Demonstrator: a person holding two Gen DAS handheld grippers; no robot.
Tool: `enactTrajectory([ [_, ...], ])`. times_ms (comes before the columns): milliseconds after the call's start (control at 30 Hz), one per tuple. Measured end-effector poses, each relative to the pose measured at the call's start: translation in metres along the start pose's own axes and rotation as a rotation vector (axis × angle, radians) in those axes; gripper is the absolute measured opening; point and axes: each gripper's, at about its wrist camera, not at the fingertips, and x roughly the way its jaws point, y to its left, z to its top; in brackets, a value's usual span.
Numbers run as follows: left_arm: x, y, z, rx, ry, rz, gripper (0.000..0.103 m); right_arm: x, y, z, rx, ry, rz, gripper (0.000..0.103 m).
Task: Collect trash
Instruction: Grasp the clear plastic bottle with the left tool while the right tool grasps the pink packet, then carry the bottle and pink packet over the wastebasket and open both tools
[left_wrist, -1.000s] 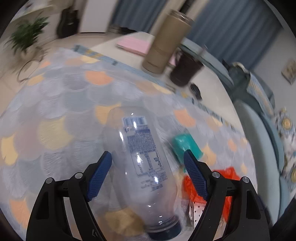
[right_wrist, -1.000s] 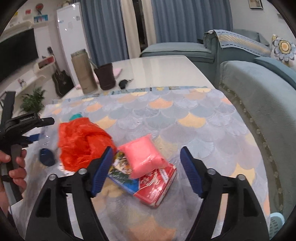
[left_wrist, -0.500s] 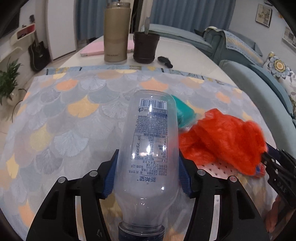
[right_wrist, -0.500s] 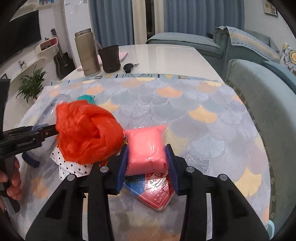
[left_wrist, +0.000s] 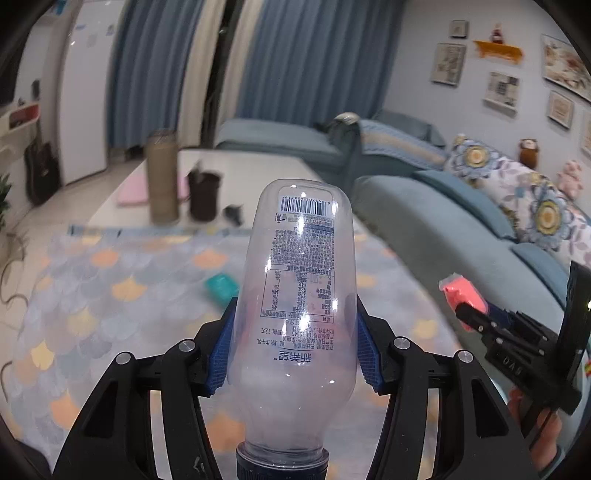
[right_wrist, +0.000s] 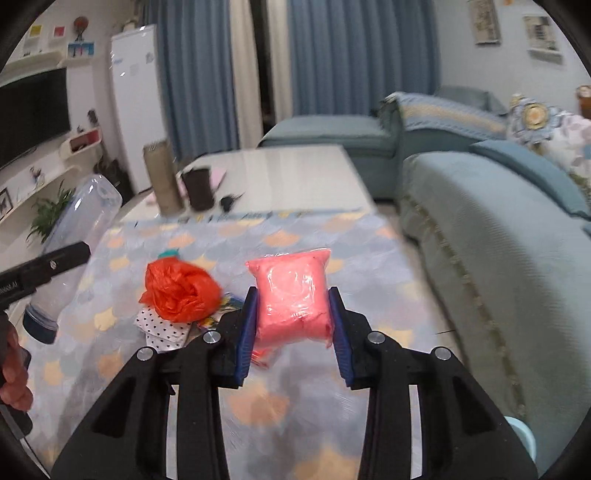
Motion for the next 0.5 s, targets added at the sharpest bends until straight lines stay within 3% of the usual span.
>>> enactTrajectory([
  [300, -0.047, -0.119, 0.007, 0.167, -0.06, -0.065, 0.054, -0.12, -0.075, -0.009, 0.096, -0.115, -0.132, 0.034],
  [500, -0.054, -0.202, -0.008, 0.278, -0.035, -0.158, 0.054, -0.178, -0.134, -0.036, 0.195, -0.137, -0.221, 0.034],
])
